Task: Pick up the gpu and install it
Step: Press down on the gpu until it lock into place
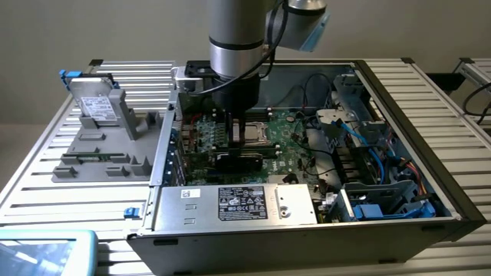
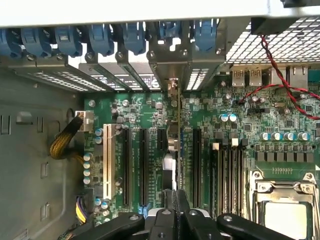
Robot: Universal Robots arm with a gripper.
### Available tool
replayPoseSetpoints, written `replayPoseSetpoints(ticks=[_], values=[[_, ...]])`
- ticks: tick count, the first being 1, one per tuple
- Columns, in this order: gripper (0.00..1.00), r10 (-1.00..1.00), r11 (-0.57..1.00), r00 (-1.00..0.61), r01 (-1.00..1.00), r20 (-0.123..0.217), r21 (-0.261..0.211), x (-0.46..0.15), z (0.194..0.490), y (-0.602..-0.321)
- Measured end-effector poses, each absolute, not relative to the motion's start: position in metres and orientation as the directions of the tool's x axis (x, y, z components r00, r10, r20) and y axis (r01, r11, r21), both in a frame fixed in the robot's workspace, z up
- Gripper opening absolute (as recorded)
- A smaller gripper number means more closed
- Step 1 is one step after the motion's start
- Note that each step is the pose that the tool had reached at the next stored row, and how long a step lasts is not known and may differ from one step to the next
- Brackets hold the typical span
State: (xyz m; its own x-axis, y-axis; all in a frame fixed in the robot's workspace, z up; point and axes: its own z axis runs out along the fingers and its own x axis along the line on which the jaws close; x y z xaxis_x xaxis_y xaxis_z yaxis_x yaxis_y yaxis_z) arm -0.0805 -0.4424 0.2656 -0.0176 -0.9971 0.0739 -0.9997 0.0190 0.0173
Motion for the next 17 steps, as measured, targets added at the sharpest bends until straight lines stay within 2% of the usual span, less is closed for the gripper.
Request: replayPoseSetpoints(ticks=[6,10,17], values=[[0.12,-0.997,0.019,-0.018,-1.000,0.070,0.019,-0.086,0.286,-0.443],[0.12,-0.998,0.019,-0.016,-0.999,0.067,0.039,-0.090,0.288,-0.443],[0.12,-0.998,0.019,-0.016,-0.999,0.067,0.045,-0.090,0.288,-0.443]])
